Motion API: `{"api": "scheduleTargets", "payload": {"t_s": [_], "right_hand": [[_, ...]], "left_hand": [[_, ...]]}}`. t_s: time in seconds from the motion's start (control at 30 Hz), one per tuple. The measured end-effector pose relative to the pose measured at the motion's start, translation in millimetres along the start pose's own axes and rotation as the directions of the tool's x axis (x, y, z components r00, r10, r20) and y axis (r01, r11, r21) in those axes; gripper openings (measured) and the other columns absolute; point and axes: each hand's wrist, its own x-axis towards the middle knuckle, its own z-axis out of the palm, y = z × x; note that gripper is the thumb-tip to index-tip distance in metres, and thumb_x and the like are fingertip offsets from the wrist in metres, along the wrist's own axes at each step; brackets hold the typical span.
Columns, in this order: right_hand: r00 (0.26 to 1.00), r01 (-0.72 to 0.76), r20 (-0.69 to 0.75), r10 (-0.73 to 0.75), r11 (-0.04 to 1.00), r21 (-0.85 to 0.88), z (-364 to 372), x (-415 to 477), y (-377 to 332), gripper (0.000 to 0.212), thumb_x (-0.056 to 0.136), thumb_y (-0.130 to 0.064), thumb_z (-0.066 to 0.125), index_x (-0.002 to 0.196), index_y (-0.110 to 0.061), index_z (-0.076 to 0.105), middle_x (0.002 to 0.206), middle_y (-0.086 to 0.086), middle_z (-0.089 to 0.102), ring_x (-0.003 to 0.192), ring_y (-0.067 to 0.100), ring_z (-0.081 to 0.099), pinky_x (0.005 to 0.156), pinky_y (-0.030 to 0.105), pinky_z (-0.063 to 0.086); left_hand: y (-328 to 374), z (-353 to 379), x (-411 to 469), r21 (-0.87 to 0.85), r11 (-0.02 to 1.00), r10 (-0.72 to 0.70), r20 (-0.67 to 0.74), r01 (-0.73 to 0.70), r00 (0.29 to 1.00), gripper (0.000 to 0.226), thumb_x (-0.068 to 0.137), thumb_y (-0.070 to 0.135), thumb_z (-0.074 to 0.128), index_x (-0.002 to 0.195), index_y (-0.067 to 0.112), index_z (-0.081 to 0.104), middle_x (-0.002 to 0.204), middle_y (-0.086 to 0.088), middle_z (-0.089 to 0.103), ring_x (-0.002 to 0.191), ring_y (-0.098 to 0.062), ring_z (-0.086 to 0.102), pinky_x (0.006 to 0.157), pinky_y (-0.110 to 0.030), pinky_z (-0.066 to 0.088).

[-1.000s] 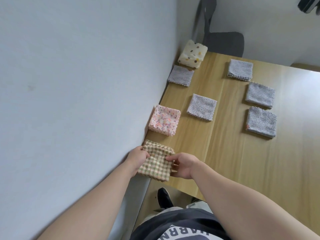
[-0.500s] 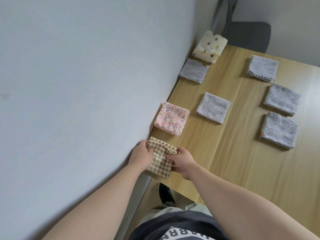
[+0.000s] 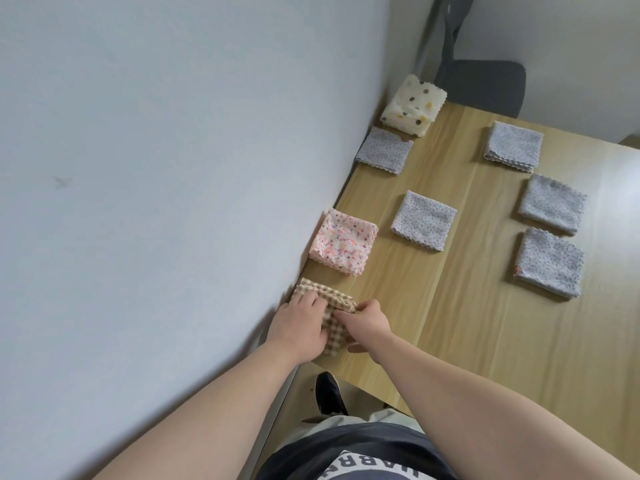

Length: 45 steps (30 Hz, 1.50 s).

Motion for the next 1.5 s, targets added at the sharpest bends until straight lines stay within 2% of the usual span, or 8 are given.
{"api": "scheduleTargets", "payload": {"t_s": [0.33,0.6,0.83,0.93,1.03,1.13,1.2,1.5], "right_hand": [[0.980,0.019,-0.201,0.010,0.989,0.146,-41.8,-19.4,13.7,0.055,0.097,-0.048,0.056,0.138,-0.014,0.041,0.101,0.001,0.062,0.086,0.019,0.069,0.068,0.033,0.061],[0.897,0.085,-0.426,0.118,0.899,0.430,-152.1,-35.4,67.4,0.039,0.098,-0.043,0.057,0.122,-0.013,0.051,0.106,0.006,0.065,0.073,0.018,0.069,0.059,0.031,0.057],[0.807,0.134,-0.555,0.203,0.852,0.506,-274.1,-15.8,104.6,0.025,0.100,-0.034,0.058,0.107,-0.011,0.058,0.086,0.003,0.062,0.079,0.024,0.067,0.075,0.043,0.062],[0.793,0.086,-0.561,0.237,0.868,0.489,-317.7,6.2,109.0,0.026,0.098,-0.028,0.059,0.084,-0.007,0.064,0.072,0.005,0.058,0.068,0.028,0.062,0.082,0.050,0.060],[0.781,0.011,-0.578,0.237,0.920,0.391,-355.1,32.8,107.2,0.033,0.095,-0.025,0.059,0.067,-0.009,0.054,0.066,0.006,0.055,0.073,0.033,0.064,0.073,0.039,0.057],[0.802,-0.019,-0.571,0.178,0.962,0.273,-381.2,55.7,98.0,0.019,0.095,-0.026,0.058,0.102,-0.008,0.060,0.096,0.009,0.063,0.091,0.031,0.062,0.069,0.031,0.044],[0.808,-0.047,-0.564,0.171,0.973,0.227,-390.2,70.2,91.8,0.037,0.095,-0.031,0.059,0.123,-0.007,0.054,0.120,0.009,0.061,0.111,0.032,0.060,0.082,0.034,0.048],[0.767,-0.278,-0.593,0.245,0.960,0.037,-384.4,103.8,76.4,0.058,0.090,-0.052,0.067,0.132,-0.014,0.056,0.140,0.011,0.046,0.133,0.029,0.042,0.106,0.042,0.036]], "left_hand": [[45.8,-23.4,31.6,-0.063,0.997,0.031,-0.177,-0.042,0.984,0.029,0.095,0.035,0.052,0.119,0.021,0.057,0.120,0.001,0.055,0.107,-0.018,0.055,0.092,-0.036,0.047],[170.1,-37.4,85.6,-0.237,0.951,0.202,-0.014,-0.199,0.979,0.020,0.094,0.024,0.052,0.113,0.023,0.060,0.119,0.002,0.055,0.106,-0.020,0.057,0.087,-0.036,0.050],[274.1,-20.7,137.2,-0.663,0.730,0.001,0.243,0.166,0.970,0.009,0.088,0.018,0.062,0.094,0.024,0.063,0.099,0.000,0.068,0.087,-0.019,0.064,0.074,-0.027,0.050],[302.6,-13.2,159.8,-0.702,0.663,-0.053,0.301,0.259,0.952,0.014,0.087,0.018,0.063,0.098,0.026,0.062,0.104,-0.003,0.069,0.085,-0.021,0.064,0.072,-0.028,0.048],[322.9,-9.5,182.9,-0.711,0.636,-0.090,0.317,0.300,0.944,0.028,0.082,0.020,0.064,0.109,0.023,0.065,0.105,0.001,0.068,0.085,-0.020,0.062,0.074,-0.030,0.048],[333.9,-8.9,199.3,-0.719,0.625,-0.083,0.325,0.303,0.942,0.035,0.087,0.014,0.064,0.121,0.018,0.064,0.101,0.004,0.065,0.083,-0.018,0.058,0.075,-0.031,0.046],[336.7,-8.6,206.0,-0.719,0.619,-0.098,0.329,0.317,0.939,0.036,0.089,0.011,0.064,0.124,0.020,0.063,0.107,0.001,0.065,0.085,-0.017,0.058,0.075,-0.031,0.045],[336.1,1.6,229.5,-0.693,0.634,-0.101,0.365,0.343,0.925,0.046,0.094,0.009,0.065,0.138,0.015,0.057,0.125,0.002,0.062,0.106,-0.017,0.063,0.083,-0.029,0.048]]}}
